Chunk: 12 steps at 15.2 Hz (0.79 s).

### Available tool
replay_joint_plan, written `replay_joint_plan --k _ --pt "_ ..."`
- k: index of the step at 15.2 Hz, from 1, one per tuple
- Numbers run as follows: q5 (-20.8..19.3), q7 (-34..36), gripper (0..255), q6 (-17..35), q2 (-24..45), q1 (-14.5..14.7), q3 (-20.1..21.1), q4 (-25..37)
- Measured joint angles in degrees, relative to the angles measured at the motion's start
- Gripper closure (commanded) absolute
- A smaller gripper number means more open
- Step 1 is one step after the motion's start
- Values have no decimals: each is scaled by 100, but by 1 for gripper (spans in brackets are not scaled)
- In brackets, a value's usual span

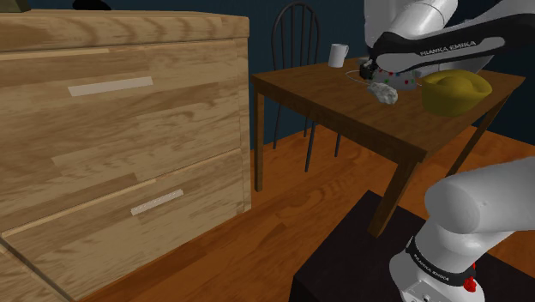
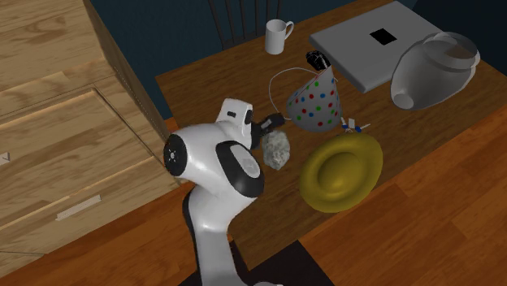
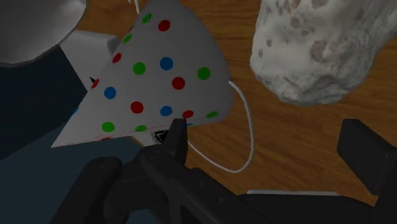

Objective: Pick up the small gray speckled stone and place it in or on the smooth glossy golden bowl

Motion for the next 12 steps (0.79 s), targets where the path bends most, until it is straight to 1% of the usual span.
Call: replay_joint_plan --k 3,4,5,7,12 --pt "338 1579 0 -1699 661 -380 1088 538" --pt "428 1966 0 -2123 917 -467 1322 753" --pt "454 2179 0 -2294 1028 -515 1412 799" --pt "436 2336 0 -2343 1104 -575 1427 773" --pt "292 2440 0 -2066 1154 -675 1294 551"
